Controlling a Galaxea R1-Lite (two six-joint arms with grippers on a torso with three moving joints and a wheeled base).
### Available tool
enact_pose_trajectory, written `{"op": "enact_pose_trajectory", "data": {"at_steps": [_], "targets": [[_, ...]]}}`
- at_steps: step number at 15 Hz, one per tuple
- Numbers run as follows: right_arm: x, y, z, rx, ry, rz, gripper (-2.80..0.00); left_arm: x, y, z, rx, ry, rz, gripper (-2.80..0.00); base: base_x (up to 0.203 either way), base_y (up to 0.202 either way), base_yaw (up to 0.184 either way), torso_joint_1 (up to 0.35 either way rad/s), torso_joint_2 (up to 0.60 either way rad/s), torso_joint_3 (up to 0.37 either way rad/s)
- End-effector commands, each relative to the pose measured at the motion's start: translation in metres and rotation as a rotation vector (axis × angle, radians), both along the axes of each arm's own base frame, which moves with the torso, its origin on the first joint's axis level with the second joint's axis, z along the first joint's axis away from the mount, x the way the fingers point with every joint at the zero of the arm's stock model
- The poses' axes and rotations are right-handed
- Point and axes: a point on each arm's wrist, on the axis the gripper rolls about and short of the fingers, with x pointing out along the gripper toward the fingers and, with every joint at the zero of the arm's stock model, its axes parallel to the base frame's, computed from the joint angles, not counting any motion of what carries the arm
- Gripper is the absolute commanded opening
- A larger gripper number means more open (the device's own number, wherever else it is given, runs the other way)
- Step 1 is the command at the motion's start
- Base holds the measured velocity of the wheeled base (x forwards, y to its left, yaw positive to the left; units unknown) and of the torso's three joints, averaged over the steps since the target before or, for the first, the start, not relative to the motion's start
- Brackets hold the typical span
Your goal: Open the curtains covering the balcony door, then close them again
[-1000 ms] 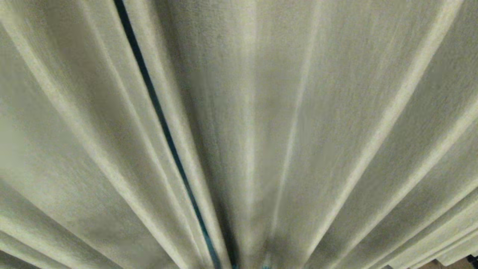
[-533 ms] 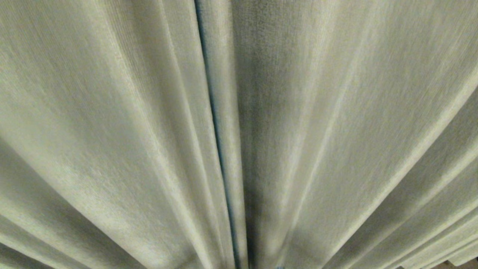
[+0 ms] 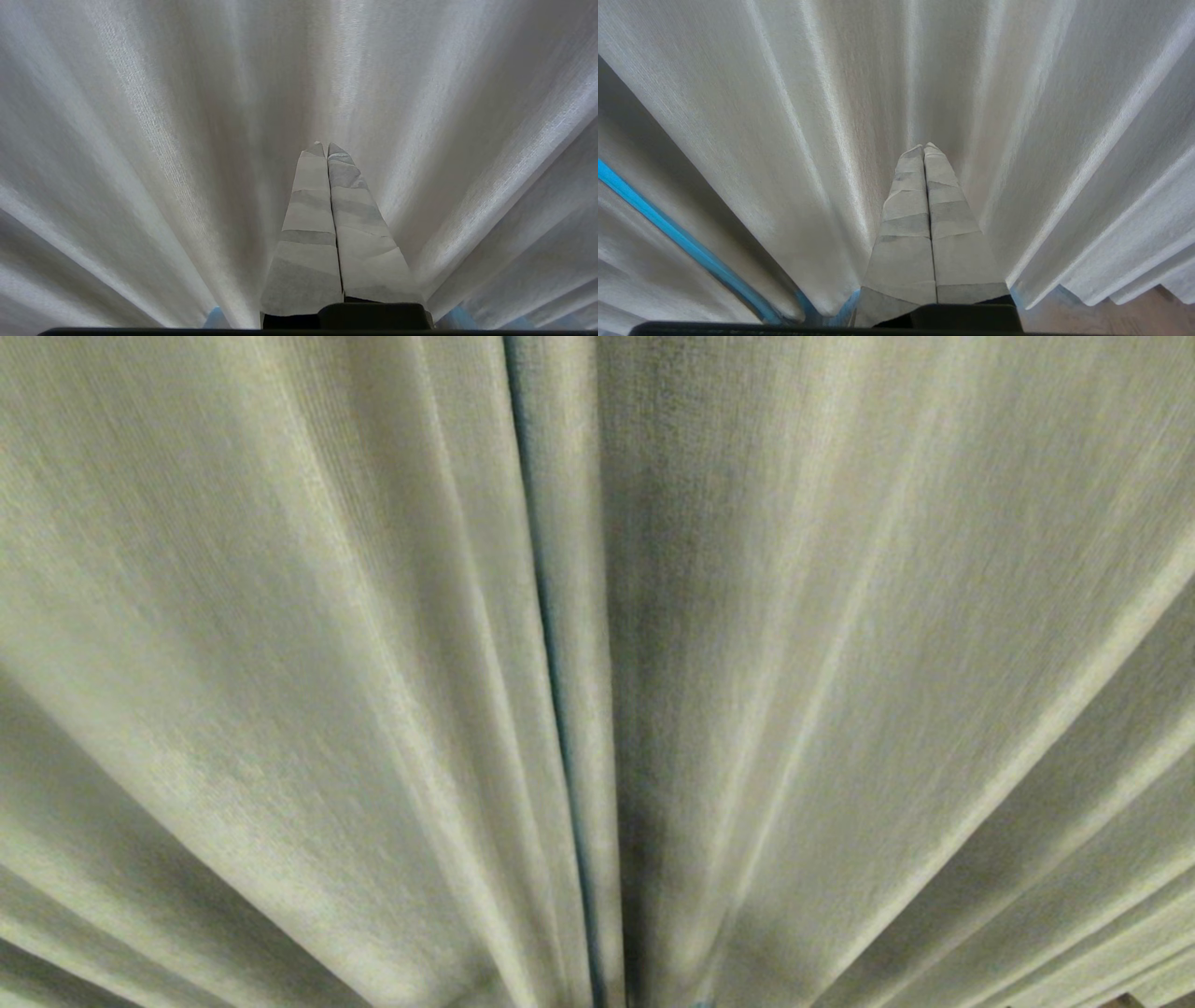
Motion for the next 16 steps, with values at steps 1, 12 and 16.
{"op": "enact_pose_trajectory", "data": {"at_steps": [1,12,16], "targets": [[0.0001,0.0,0.0001,0.0,0.001,-0.001,-2.8,0.0,0.0,0.0001,-0.001,-0.001,0.001,-2.8,0.0,0.0,0.0,0.0,0.0,0.0],[0.0001,-0.0001,0.0004,0.006,0.002,-0.003,-2.8,0.0,0.0,0.0001,-0.001,-0.001,0.001,-2.8,0.0,0.0,0.0,0.0,0.0,0.0],[0.0001,-0.0005,0.0004,0.036,-0.003,-0.021,-2.8,0.0,0.0,0.0001,-0.001,-0.001,0.001,-2.8,0.0,0.0,0.0,0.0,0.0,0.0]]}}
